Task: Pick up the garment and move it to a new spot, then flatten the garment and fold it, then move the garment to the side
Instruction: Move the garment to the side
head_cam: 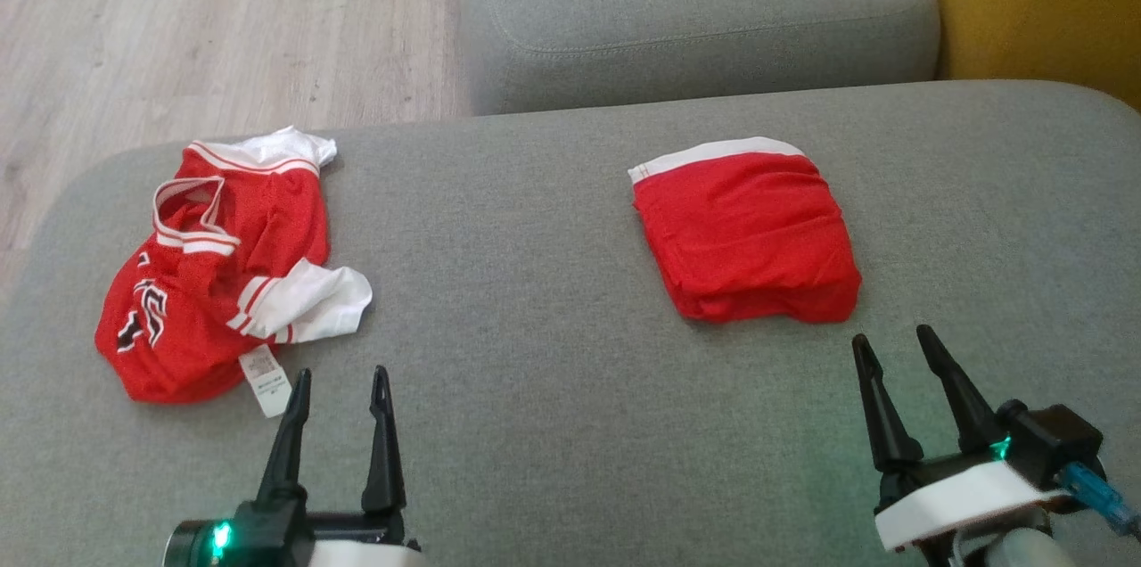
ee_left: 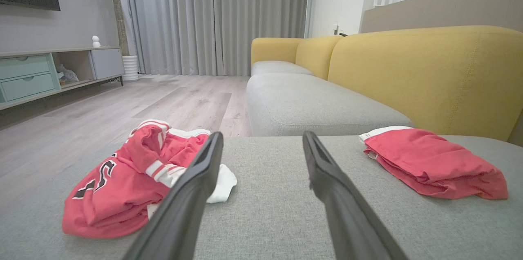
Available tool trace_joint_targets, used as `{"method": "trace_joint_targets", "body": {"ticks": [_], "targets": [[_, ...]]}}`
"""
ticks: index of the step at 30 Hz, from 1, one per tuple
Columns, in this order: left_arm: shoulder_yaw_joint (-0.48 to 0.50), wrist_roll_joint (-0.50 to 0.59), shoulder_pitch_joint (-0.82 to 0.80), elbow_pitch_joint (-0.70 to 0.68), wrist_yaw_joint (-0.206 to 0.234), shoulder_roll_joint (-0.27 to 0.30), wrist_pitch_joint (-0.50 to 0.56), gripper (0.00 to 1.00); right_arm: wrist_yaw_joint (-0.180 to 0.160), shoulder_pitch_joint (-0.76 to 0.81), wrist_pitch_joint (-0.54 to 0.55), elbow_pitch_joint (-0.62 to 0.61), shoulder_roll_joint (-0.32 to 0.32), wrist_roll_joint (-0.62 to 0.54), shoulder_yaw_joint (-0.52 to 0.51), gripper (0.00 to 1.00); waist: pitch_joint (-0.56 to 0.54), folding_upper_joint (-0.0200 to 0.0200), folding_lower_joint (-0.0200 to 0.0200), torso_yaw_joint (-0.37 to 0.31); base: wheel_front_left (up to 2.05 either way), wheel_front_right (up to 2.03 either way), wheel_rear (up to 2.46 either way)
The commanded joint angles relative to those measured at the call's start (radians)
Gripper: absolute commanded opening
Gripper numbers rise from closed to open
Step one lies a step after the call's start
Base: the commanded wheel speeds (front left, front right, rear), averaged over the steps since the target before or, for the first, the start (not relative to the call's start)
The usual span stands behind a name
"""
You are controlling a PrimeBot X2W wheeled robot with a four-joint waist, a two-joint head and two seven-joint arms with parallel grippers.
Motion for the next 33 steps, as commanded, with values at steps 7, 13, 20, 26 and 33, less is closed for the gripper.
{"method": "trace_joint_targets", "body": {"ticks": [7,13,20,26,33], "targets": [[0.035,-0.007,-0.029,-0.026,0.009,-0.002,-0.005,1.00,-0.001,-0.034,-0.011,-0.018,-0.007,-0.022,0.014,1.00,0.025,-0.0001,0.0000,-0.004,0.00,0.00,0.00],[0.030,-0.015,-0.056,-0.053,0.011,-0.002,-0.005,1.00,-0.001,-0.109,-0.011,0.038,-0.009,-0.004,0.006,1.00,0.097,-0.0001,0.0000,-0.008,0.00,0.00,0.00],[0.001,-0.006,-0.133,-0.113,0.006,-0.002,-0.005,1.00,-0.001,-0.375,0.035,0.154,-0.039,0.068,0.021,1.00,0.247,-0.0001,0.0000,-0.014,0.00,0.00,0.00],[-0.024,-0.014,-0.196,-0.132,0.010,-0.002,-0.005,1.00,-0.001,-0.578,0.232,0.303,-0.048,0.098,-0.005,1.00,0.322,-0.0001,0.0000,-0.001,0.00,0.00,0.00],[-0.039,-0.024,-0.233,-0.135,0.017,-0.002,-0.005,1.00,-0.001,-0.657,0.355,0.479,-0.060,0.117,0.000,1.00,0.362,-0.0001,0.0000,0.028,0.00,0.00,0.00]]}}
